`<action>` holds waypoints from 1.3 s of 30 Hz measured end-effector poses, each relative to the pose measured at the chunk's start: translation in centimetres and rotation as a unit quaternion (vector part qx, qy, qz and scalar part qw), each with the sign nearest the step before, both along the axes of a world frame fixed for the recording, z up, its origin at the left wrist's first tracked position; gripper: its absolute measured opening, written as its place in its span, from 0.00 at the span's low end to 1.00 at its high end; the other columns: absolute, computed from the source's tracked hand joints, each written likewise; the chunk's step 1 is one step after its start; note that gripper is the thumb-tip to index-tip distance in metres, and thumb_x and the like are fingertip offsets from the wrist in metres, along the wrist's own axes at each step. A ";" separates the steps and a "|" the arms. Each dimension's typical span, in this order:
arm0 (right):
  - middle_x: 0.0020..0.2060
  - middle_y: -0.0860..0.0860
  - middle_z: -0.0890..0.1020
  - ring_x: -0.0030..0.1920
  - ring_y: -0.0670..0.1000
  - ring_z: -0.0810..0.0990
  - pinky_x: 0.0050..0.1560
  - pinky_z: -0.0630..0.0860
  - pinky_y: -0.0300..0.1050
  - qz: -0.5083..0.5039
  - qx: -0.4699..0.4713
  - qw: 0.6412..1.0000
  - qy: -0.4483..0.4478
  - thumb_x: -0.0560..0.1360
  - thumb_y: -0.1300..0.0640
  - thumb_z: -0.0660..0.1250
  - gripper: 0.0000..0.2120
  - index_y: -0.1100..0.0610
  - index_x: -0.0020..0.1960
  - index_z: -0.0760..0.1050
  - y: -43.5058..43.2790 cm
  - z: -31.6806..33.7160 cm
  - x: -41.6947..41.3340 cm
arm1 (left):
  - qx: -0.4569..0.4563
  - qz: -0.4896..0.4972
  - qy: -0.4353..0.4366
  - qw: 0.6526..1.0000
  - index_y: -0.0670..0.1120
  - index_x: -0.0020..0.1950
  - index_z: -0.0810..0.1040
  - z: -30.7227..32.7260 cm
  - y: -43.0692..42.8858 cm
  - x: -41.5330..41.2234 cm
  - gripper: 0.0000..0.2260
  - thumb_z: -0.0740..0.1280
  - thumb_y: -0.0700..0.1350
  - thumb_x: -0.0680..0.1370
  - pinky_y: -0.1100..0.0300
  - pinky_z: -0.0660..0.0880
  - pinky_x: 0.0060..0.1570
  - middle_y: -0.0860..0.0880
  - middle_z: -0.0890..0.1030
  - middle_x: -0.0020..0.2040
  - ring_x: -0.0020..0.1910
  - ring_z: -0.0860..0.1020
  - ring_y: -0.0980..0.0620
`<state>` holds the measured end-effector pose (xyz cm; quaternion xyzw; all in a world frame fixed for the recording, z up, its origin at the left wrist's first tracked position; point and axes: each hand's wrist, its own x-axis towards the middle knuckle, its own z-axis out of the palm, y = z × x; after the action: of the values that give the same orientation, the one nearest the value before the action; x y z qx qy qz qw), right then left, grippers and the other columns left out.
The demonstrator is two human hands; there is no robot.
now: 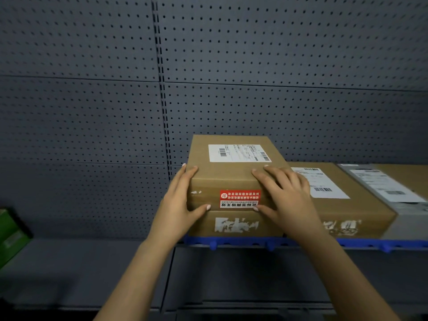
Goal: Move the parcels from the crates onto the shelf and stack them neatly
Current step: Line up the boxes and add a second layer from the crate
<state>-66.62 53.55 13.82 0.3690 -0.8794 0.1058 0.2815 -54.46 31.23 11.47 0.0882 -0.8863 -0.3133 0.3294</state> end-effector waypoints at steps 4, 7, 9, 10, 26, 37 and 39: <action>0.67 0.51 0.71 0.67 0.57 0.67 0.67 0.63 0.66 -0.003 -0.003 1.000 -0.001 0.65 0.45 0.77 0.41 0.46 0.73 0.63 0.4 0.0 0.0 | 0.003 0.000 -0.007 1.000 0.60 0.75 0.57 0.1 0.5 0.0 0.40 0.76 0.49 0.69 0.59 0.58 0.67 0.58 0.53 0.78 0.70 0.56 0.63; 0.69 0.51 0.70 0.68 0.56 0.65 0.68 0.60 0.64 -0.006 0.001 1.000 -0.008 0.66 0.44 0.76 0.40 0.46 0.73 0.63 0.6 0.2 -0.1 | 0.006 -0.001 -0.012 1.000 0.61 0.75 0.56 0.2 0.8 -0.1 0.40 0.76 0.50 0.70 0.58 0.59 0.66 0.58 0.52 0.78 0.73 0.57 0.58; 0.69 0.51 0.69 0.69 0.56 0.64 0.69 0.59 0.63 -0.002 0.006 1.000 -0.013 0.66 0.44 0.75 0.40 0.45 0.74 0.63 0.7 0.4 -0.2 | 0.011 0.000 -0.012 1.000 0.61 0.75 0.56 0.2 1.0 0.0 0.40 0.76 0.49 0.70 0.58 0.60 0.66 0.58 0.52 0.78 0.74 0.58 0.56; 0.70 0.50 0.68 0.70 0.55 0.63 0.70 0.58 0.63 0.000 0.009 1.000 -0.016 0.67 0.43 0.75 0.39 0.45 0.74 0.62 0.7 0.5 -0.2 | 0.011 -0.001 -0.012 1.000 0.61 0.75 0.55 0.2 1.1 0.0 0.40 0.76 0.50 0.70 0.58 0.60 0.66 0.58 0.52 0.78 0.74 0.58 0.56; 0.64 0.53 0.73 0.63 0.55 0.68 0.67 0.57 0.53 0.233 -0.060 0.971 0.001 0.66 0.51 0.77 0.32 0.51 0.67 0.71 -6.3 -0.8 7.0 | -0.060 0.105 0.006 0.993 0.60 0.75 0.61 -1.9 -0.9 10.4 0.37 0.75 0.50 0.71 0.65 0.63 0.63 0.66 0.58 0.74 0.72 0.61 0.64; 0.65 0.53 0.72 0.64 0.56 0.71 0.69 0.59 0.53 0.448 -0.039 0.892 -0.037 0.70 0.50 0.74 0.30 0.51 0.69 0.69 -23.1 -4.2 23.3 | -0.085 0.293 -0.031 0.952 0.51 0.72 0.69 -4.8 -9.1 31.2 0.32 0.76 0.50 0.70 0.43 0.67 0.67 0.56 0.67 0.71 0.70 0.65 0.57; 0.65 0.52 0.71 0.64 0.55 0.70 0.69 0.59 0.53 0.482 -0.039 0.874 -0.049 0.70 0.50 0.75 0.31 0.50 0.70 0.69 -26.7 -4.8 27.6 | -0.080 0.331 -0.046 0.939 0.51 0.72 0.69 -4.8 -11.1 36.0 0.32 0.76 0.50 0.70 0.43 0.67 0.67 0.55 0.68 0.70 0.70 0.66 0.55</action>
<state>-39.03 26.86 9.05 0.7302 -0.6003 0.2808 0.1660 -18.42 20.13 6.64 0.3641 -0.8433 -0.1102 0.3796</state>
